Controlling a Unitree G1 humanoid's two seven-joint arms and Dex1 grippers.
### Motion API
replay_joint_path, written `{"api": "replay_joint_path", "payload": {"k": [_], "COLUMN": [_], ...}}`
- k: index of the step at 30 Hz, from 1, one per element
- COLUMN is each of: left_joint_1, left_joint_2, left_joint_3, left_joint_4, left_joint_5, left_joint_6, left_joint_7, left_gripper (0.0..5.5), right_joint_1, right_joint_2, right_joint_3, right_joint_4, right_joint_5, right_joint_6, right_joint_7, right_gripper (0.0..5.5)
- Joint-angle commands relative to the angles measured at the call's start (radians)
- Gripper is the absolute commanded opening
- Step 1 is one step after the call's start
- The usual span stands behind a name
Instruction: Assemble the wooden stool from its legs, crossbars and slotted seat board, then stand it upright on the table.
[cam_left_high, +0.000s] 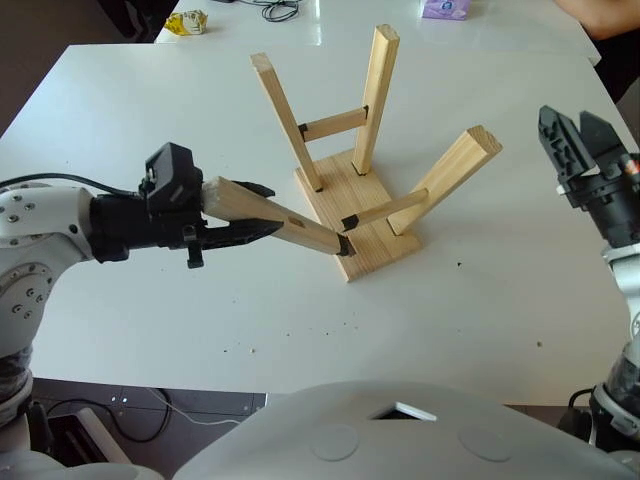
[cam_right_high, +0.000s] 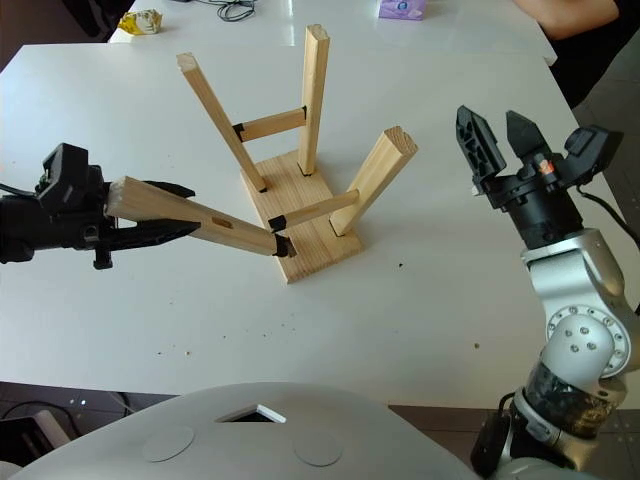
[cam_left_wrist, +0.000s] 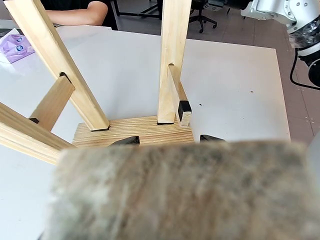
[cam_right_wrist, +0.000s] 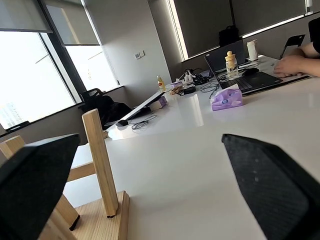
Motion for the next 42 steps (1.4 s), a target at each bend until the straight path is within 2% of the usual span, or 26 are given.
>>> {"api": "replay_joint_path", "payload": {"k": [1, 5, 15, 30, 42], "left_joint_1": [-0.045, -0.008, 0.055, -0.031, -0.166], "left_joint_2": [-0.008, -0.006, -0.002, 0.005, 0.091], "left_joint_3": [-0.052, -0.05, -0.044, -0.169, -0.244], "left_joint_4": [0.024, 0.008, -0.021, 0.0, 0.113], "left_joint_5": [0.031, 0.031, 0.036, 0.124, 0.217], "left_joint_6": [0.016, 0.018, 0.019, 0.006, -0.02], "left_joint_7": [0.035, 0.028, 0.031, 0.069, -0.029], "left_gripper": [2.05, 2.05, 2.05, 2.05, 2.05], "right_joint_1": [0.034, 0.029, 0.009, 0.021, 0.05], "right_joint_2": [0.039, 0.054, 0.096, 0.129, 0.185], "right_joint_3": [0.095, 0.158, 0.184, 0.241, 0.279], "right_joint_4": [-0.006, 0.027, 0.066, 0.027, -0.004], "right_joint_5": [-0.116, -0.204, -0.26, -0.264, -0.286], "right_joint_6": [-0.04, -0.068, -0.106, -0.099, -0.147], "right_joint_7": [-0.05, -0.069, -0.095, -0.102, -0.108], "right_gripper": [5.21, 5.21, 5.21, 5.21, 5.21]}}
